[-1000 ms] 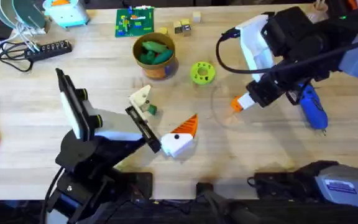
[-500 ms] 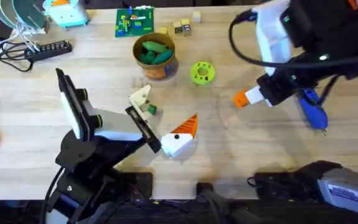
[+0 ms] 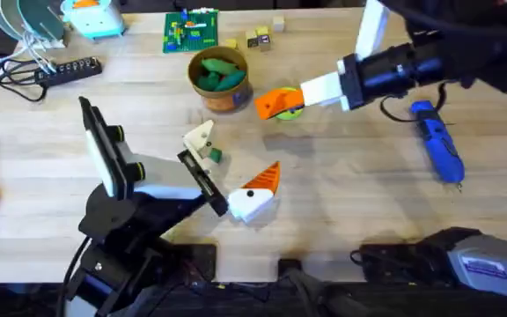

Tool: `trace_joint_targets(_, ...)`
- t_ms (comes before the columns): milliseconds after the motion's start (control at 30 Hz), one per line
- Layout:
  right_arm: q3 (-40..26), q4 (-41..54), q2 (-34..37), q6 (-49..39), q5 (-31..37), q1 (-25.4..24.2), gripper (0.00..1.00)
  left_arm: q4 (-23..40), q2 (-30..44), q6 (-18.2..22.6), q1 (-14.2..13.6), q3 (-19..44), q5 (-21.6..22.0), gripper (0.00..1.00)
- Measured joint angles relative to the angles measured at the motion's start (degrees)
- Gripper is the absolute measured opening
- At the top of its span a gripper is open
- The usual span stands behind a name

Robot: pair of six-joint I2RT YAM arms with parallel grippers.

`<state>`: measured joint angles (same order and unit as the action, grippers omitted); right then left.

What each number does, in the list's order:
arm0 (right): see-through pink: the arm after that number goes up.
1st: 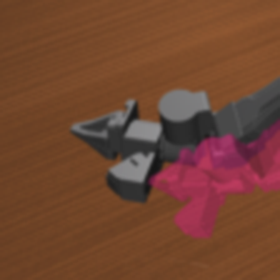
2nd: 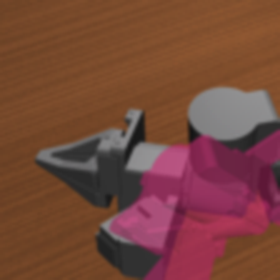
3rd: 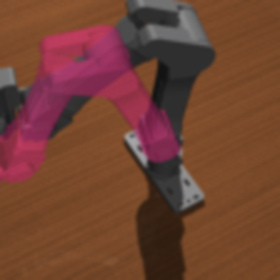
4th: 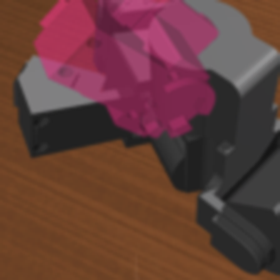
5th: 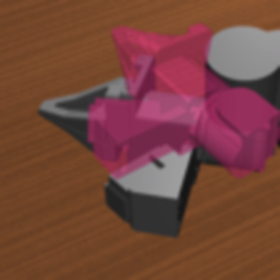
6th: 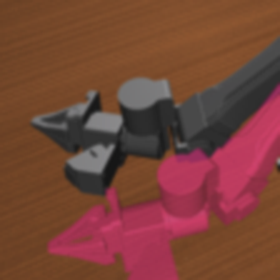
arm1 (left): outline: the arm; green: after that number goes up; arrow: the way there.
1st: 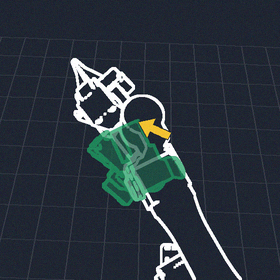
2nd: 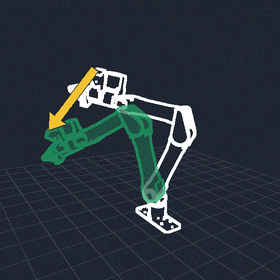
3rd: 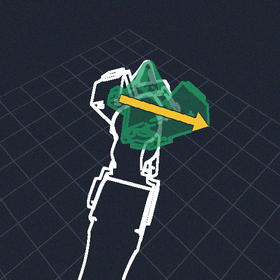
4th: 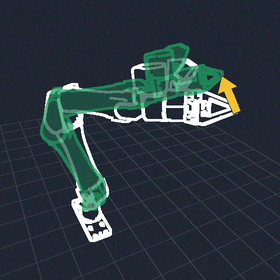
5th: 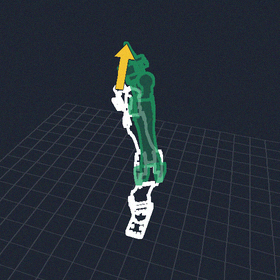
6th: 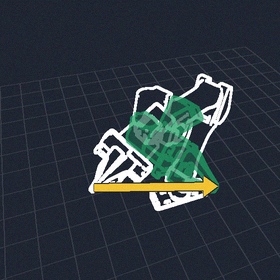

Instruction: Pick up the gripper from the table and insert it into the empty holder that is missing its gripper. Then pick up a screw, insert it into the mounting hole, and use the screwdriver to tighten it. Finally, clean up the table by picking up the vegetable and placing it into the bucket.

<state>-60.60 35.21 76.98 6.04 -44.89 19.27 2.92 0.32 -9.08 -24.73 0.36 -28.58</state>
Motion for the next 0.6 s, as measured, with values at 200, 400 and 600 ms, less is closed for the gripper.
trace_joint_targets(200, 0.0, -2.26, 6.59, 5.6, -13.8, 2.15, 0.01, 0.0, 0.0, 0.0, 0.0, 0.0, 0.0, 0.993)
trace_joint_targets(400, 0.0, -4.49, 14.21, 7.56, -22.79, 5.87, 0.01, 0.0, -0.01, 0.0, 0.0, 0.0, 0.0, 0.993)
trace_joint_targets(600, 0.0, -8.24, 19.2, 9.21, -28.73, 6.0, 0.01, 0.0, -0.02, 0.0, 0.0, 0.0, 0.0, 0.993)
